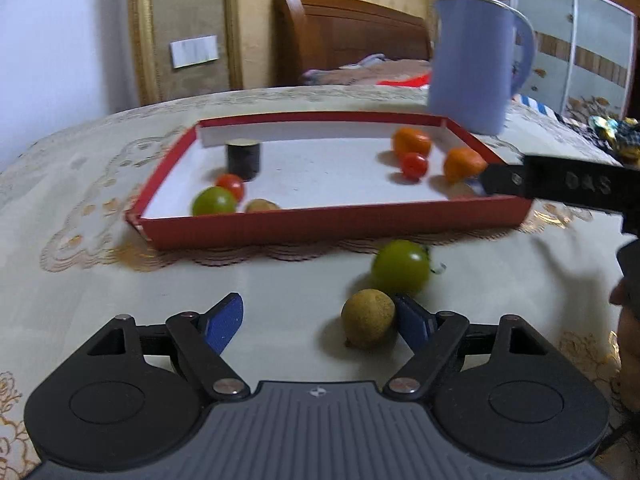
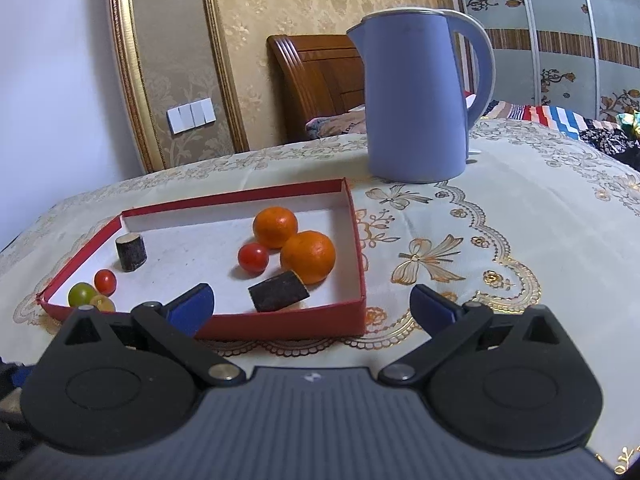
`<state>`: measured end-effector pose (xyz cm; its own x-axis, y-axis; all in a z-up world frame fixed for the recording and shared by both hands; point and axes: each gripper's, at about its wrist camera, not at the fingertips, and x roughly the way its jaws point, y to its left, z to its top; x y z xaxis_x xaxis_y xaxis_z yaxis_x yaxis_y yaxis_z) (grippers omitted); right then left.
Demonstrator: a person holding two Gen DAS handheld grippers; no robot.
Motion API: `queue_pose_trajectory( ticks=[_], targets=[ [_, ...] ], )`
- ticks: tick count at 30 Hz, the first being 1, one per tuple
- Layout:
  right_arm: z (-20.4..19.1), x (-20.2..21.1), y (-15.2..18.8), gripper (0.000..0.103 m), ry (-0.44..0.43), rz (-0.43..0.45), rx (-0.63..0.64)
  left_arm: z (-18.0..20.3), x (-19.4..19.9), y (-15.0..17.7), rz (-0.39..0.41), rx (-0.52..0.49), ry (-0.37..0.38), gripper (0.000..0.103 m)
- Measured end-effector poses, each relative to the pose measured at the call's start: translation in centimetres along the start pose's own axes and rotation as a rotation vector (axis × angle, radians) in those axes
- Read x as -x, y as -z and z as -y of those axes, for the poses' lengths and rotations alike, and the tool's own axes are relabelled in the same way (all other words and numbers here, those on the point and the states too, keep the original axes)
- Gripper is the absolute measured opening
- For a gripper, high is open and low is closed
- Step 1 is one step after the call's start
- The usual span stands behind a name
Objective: Organize fruits
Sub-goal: 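Lift both open grippers out of the tray toward the remaining fruits, then position the left gripper over a brown fruit while the right approaches a green cherry tomato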
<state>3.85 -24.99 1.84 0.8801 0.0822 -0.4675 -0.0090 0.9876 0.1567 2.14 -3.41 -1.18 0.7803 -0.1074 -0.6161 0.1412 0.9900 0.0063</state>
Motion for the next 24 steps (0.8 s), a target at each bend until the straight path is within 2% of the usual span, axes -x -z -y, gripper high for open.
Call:
queue_pose_trajectory(
  ticks=[3,6,8,12,15,19,24],
  targets=[
    [-0.1,0.0,0.0,0.103,-0.006,-0.001,0.004,-0.9,0.0,-0.1,-0.001,0.026,-0.07,0.082],
    [-0.5,-0.1,0.2,0.103,-0.039,-0.022,0.026,-1.4,-0.1,-0.5,-0.007,0.029,-0.085,0.082],
    [-1.0,0.0,0.3,0.103,-0.04,-0.013,0.06,-1.7,-0.2,-0.8,0.001,0.03,-0.126,0.082],
    [-1.8,0.3,0.6,0.103,-0.066,-0.011,0.102,-2.7,-1.0,-1.4,-0.011,0.082,-0.176,0.082],
    [-2.6,0.5,0.9,0.103,-0.097,-0.015,0.149,-3.8,-1.3,-1.3,-0.021,0.128,-0.162,0.082],
    [-4.1,1.0,1.4,0.103,-0.134,-0.015,0.237,-4.1,-1.3,-1.3,0.001,0.115,-0.214,0.082],
    [-5.4,1.0,1.9,0.103,-0.19,-0.044,0.301,-5.3,-1.1,-1.1,0.003,0.178,-0.166,0.082]
  ],
)
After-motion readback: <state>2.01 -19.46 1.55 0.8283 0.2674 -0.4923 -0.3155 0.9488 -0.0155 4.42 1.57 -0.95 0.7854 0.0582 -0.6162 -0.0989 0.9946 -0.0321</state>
